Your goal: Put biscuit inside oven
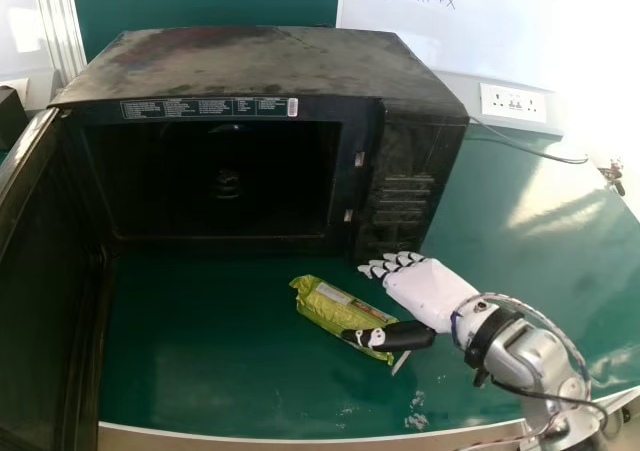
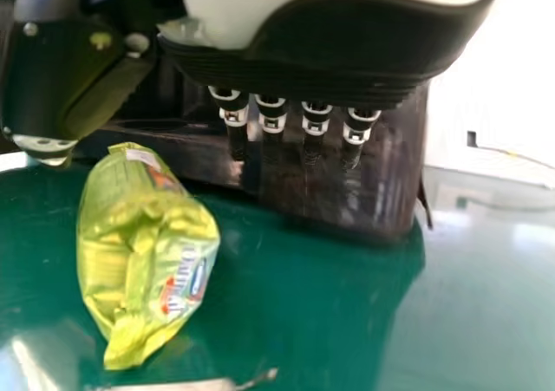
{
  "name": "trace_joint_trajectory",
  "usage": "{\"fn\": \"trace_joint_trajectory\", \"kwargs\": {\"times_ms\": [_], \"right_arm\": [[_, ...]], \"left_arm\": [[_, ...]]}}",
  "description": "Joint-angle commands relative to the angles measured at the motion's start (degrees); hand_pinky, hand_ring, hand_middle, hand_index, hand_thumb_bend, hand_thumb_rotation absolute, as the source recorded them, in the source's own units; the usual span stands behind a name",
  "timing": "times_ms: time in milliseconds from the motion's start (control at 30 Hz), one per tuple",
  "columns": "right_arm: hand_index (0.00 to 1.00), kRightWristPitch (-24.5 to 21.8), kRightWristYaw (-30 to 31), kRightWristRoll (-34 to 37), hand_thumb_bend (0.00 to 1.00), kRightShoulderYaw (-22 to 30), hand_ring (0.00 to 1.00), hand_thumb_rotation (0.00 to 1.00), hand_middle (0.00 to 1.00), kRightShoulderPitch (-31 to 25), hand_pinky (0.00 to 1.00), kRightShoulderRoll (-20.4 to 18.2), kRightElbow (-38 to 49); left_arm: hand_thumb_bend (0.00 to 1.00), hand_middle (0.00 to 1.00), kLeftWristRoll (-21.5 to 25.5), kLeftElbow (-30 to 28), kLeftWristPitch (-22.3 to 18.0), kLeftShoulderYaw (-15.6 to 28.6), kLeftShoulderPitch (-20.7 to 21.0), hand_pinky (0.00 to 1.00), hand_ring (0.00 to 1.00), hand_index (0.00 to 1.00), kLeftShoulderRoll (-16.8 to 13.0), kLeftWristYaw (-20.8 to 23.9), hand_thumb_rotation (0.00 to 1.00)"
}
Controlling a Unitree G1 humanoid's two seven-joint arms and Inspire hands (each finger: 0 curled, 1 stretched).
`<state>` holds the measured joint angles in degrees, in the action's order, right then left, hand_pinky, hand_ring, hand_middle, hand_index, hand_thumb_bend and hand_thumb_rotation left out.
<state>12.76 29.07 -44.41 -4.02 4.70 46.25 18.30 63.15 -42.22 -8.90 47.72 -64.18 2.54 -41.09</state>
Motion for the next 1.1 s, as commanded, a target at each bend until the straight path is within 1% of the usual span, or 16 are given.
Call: {"fn": "trace_joint_trajectory", "kwargs": {"times_ms": [0,233,333,433,533,633,767,900,1067], "right_arm": [[1.0,1.6,0.2,0.9,0.9,0.2,1.0,0.97,1.0,1.4,1.0,1.9,-1.2],[1.0,5.0,0.6,1.4,0.88,-0.1,1.0,0.97,1.0,4.0,1.0,4.7,-3.8],[1.0,5.5,0.7,1.1,0.88,-0.6,1.0,0.98,1.0,4.8,1.0,4.8,-4.4],[1.0,5.7,0.3,0.5,0.88,-1.1,1.0,0.97,1.0,5.2,1.0,4.5,-4.9],[1.0,5.3,-0.2,0.5,0.87,-1.6,1.0,0.97,1.0,5.4,1.0,3.7,-5.9],[1.0,5.4,-2.0,0.2,0.87,-2.1,1.0,0.96,1.0,5.7,1.0,2.5,-7.9],[1.0,4.2,-2.9,-1.0,0.86,-3.7,1.0,0.96,1.0,6.7,1.0,1.2,-10.3],[1.0,2.7,-3.1,-1.4,0.87,-5.1,1.0,0.96,1.0,7.4,1.0,-0.6,-12.1],[1.0,2.1,-4.1,-2.2,0.86,-6.1,1.0,0.98,1.0,6.6,1.0,-1.3,-12.0]], "left_arm": [[1.0,0.81,-0.5,-0.9,-0.9,-0.6,-1.0,0.59,0.69,0.83,0.8,-0.2,0.66],[1.0,0.82,0.7,-0.7,-1.0,-0.8,-2.2,0.62,0.72,0.84,1.8,-2.0,0.67],[1.0,0.82,0.4,-1.3,-1.2,-1.0,-2.8,0.62,0.72,0.84,2.5,-1.8,0.67],[1.0,0.82,0.7,-1.5,-1.2,-1.2,-3.2,0.62,0.71,0.84,2.5,-2.2,0.66],[1.0,0.82,0.1,-1.4,-1.8,-1.2,-3.3,0.62,0.71,0.84,2.6,-2.5,0.65],[1.0,0.81,0.4,-1.4,-1.9,-1.5,-3.6,0.61,0.7,0.83,2.6,-2.5,0.65],[1.0,0.81,0.5,-1.0,-2.2,-1.6,-3.6,0.63,0.71,0.83,2.3,-3.2,0.66],[1.0,0.82,0.3,-1.3,-2.1,-1.7,-4.0,0.65,0.72,0.83,2.7,-2.7,0.62],[0.98,0.82,0.2,-1.4,-2.6,-1.8,-4.1,0.65,0.72,0.83,2.8,-3.3,0.6]]}}
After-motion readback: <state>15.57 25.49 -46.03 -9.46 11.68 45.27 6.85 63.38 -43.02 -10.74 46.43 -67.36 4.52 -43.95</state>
